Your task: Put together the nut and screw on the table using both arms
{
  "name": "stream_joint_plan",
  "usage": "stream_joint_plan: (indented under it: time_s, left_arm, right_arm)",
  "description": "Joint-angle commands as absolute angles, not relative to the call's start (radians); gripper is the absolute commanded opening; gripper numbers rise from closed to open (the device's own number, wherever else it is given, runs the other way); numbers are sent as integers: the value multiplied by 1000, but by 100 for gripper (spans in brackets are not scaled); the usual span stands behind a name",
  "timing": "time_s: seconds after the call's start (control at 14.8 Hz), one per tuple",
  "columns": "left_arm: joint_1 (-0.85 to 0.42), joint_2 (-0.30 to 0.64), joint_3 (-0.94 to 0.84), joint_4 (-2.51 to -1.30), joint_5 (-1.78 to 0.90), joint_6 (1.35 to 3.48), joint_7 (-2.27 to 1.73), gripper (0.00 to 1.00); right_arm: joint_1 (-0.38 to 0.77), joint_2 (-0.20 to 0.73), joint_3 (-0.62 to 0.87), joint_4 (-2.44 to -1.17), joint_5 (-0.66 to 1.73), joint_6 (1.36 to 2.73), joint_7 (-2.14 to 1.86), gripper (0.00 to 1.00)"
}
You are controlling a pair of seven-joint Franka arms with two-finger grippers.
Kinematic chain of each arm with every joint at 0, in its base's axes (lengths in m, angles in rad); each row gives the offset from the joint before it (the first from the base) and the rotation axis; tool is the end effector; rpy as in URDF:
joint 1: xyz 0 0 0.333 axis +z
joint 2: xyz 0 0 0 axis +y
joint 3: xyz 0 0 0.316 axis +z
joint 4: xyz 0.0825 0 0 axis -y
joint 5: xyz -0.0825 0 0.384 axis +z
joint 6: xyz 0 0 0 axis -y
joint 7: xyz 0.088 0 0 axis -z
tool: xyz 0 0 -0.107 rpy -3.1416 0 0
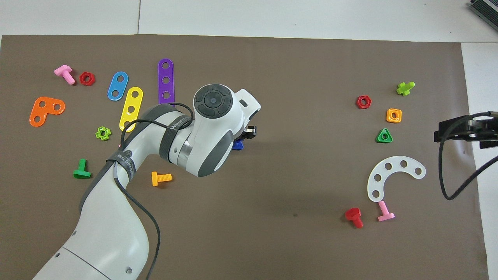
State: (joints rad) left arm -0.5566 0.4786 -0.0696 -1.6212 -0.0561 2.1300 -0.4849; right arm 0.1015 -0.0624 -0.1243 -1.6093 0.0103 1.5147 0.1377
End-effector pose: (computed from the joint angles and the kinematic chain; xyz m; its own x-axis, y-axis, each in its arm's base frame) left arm 0.5555 -0.3976 0.3494 0.9945 -0.1043 -0.0114 -0.1029 -0.9911 0.0849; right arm 0.5290 -0.0131 0.6352 0.9867 -0.1587 -0.0348 -0.1593 -0.9871 -0.0134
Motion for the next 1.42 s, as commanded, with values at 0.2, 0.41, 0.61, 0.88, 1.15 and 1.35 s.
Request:
stream_joint_plan:
  time_s: [0.2,0.41,0.61,0.88,1.15,1.35]
  left_arm:
    - [-561,472,-63,-1667,-64,2152,-486,9]
    - [-558,472,-64,-1629,-64,2088,-485,9]
    - [-558,472,-64,-1631,-66,2082,-485,9]
    - [-558,472,-64,-1634,-66,2080,-485,9]
    - [-557,472,-64,-1617,-74,2059,-485,9]
    - [-557,472,-64,-1608,-77,2030,-485,9]
  right_arm:
    - [98,-81,-124,-1631,18,1534,118,100]
    - [98,-81,-124,-1631,18,1534,118,100]
    - [98,-81,-124,-1631,18,1534,118,100]
    - [98,-81,-124,-1631,18,1534,118,100]
    - [98,-81,-124,-1631,18,1535,118,100]
    - [98,-81,-124,-1631,18,1534,118,100]
